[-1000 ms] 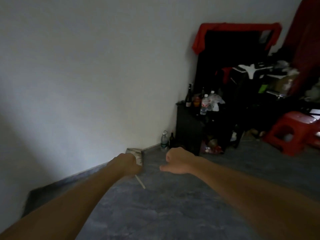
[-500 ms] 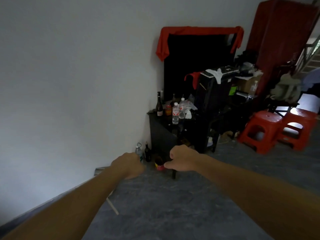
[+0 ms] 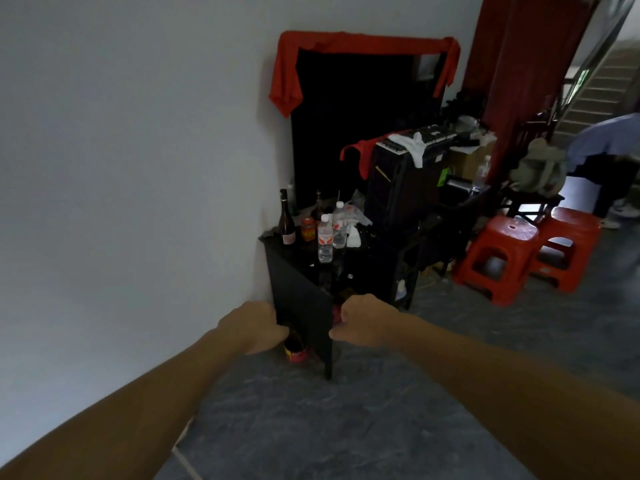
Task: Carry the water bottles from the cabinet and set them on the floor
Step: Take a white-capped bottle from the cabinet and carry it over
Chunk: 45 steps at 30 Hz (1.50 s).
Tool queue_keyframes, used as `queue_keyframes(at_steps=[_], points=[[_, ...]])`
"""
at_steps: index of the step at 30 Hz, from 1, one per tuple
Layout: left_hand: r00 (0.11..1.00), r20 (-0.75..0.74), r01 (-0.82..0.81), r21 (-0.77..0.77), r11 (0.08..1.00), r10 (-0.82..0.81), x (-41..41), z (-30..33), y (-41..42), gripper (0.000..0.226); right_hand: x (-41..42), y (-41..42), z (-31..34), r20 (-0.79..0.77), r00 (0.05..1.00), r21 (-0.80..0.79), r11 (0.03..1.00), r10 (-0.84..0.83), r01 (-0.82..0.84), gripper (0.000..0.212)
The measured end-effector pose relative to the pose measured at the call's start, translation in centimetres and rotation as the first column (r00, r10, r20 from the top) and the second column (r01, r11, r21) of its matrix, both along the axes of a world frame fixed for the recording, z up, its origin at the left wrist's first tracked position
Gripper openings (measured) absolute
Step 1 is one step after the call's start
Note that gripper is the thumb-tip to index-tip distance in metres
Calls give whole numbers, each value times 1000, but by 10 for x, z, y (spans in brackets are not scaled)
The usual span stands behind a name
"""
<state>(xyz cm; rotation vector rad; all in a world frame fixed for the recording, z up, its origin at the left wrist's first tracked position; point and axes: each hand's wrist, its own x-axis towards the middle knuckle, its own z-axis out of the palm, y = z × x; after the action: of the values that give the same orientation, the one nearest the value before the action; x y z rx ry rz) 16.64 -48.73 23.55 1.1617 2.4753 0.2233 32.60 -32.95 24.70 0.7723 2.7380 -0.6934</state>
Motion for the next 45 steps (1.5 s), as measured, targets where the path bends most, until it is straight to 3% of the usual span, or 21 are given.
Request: queue_keyframes(at_steps=[7,14,25,45], points=[[999,39,13,-7,1000,-12,-56,-7,76,39,-51,72,-8,8,1000,1,1000,-18,18,35],[1000,-15,24,-36,999,-25,-91,-23,168,33,-97,167,-24,20,1000,41,999,14,-15,37],[994,-48,-98,-89,991,94,-151,-47,285,27,-170,315,-46,22,994,-12,994,107,-107,31],[972,127,-181,-142,973,199,-286,-131,393,24,-314,421,-138,102,989,-83,992,105,-97,32]])
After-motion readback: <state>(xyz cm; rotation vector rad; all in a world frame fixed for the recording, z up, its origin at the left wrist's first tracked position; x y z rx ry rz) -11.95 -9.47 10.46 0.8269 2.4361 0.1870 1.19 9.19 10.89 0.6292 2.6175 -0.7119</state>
